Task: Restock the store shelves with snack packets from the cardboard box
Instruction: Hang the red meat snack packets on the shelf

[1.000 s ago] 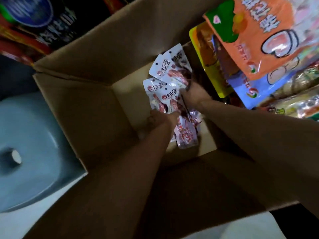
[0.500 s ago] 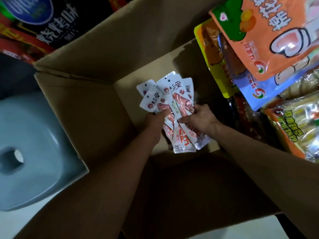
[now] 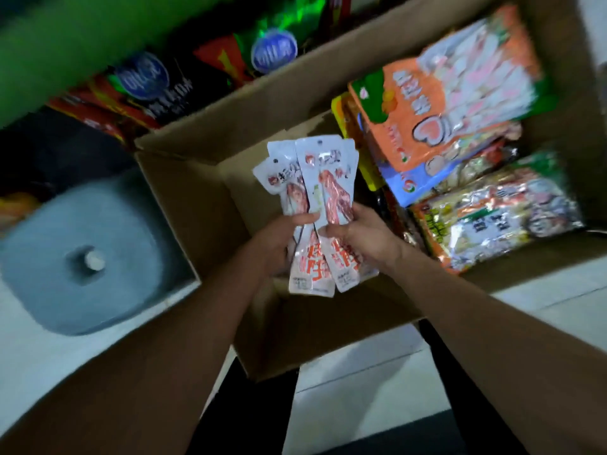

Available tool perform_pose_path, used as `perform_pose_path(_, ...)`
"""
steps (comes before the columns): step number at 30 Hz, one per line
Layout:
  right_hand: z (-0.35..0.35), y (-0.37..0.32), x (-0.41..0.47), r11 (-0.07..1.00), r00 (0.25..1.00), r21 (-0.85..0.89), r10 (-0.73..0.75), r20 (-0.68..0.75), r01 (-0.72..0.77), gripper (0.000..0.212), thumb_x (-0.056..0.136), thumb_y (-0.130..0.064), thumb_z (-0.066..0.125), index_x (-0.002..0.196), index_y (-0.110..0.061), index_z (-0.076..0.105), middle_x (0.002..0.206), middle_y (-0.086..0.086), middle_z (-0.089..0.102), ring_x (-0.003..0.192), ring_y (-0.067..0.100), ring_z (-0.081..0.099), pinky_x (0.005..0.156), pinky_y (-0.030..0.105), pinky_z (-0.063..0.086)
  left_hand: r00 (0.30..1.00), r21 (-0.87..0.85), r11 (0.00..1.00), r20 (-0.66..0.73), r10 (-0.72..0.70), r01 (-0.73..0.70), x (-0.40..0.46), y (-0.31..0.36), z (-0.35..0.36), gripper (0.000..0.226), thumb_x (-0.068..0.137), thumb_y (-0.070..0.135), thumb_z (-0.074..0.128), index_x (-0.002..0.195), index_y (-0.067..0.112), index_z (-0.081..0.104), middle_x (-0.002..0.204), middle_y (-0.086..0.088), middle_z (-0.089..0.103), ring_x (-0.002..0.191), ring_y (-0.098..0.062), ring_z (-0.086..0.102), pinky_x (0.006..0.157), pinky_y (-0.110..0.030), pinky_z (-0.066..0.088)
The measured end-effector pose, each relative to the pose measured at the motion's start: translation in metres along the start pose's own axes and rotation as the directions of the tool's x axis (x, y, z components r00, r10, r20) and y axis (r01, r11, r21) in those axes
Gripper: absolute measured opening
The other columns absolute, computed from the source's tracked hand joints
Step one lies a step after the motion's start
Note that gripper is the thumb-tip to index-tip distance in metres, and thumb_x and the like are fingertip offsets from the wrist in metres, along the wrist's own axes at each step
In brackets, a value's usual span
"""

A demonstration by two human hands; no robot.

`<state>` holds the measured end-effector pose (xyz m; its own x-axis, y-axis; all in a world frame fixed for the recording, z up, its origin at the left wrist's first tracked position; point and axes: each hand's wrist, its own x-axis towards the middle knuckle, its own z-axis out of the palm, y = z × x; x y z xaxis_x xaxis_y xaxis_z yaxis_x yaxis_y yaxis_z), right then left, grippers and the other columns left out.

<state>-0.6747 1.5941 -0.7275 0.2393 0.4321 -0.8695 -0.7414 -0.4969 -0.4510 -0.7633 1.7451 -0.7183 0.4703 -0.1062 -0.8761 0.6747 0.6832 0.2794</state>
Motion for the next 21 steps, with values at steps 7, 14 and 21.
perform_pose_path(7,0.021,-0.060,-0.147,0.995,0.996,0.042,-0.093,0.017,0.092,0.044,0.080,-0.002,0.078,0.119,-0.018,0.067,0.110,0.004,0.076,0.099,0.026,0.074,0.080,0.038,0.060,0.998,0.059,0.998,-0.060,-0.006,0.010,-0.134,0.044,0.049,0.036,0.088,0.008,0.070,0.124,0.014,0.068,0.120,-0.014,0.073,0.107,-0.036,0.071,0.083,-0.044,0.060)
perform_pose_path(14,0.043,-0.175,-0.298,0.983,0.986,-0.086,-0.165,0.009,0.165,0.040,0.075,-0.015,0.085,0.110,-0.023,0.067,0.104,-0.007,0.077,0.093,0.015,0.075,0.075,0.027,0.059,0.989,0.158,0.978,-0.048,0.142,-0.133,-0.283,0.126,0.134,0.031,0.087,-0.001,0.067,0.117,0.010,0.070,0.125,-0.017,0.070,0.106,-0.034,0.071,0.086,-0.045,0.059)
perform_pose_path(21,0.049,-0.279,-0.449,0.938,0.954,-0.174,-0.298,0.032,0.299,0.033,0.074,-0.011,0.084,0.101,-0.026,0.073,0.105,0.001,0.078,0.094,0.024,0.075,0.089,0.046,0.058,0.950,0.320,0.903,-0.023,0.311,-0.287,-0.427,0.196,0.210,0.039,0.086,0.005,0.074,0.124,0.005,0.067,0.118,-0.017,0.073,0.109,-0.037,0.070,0.102,-0.056,0.050)
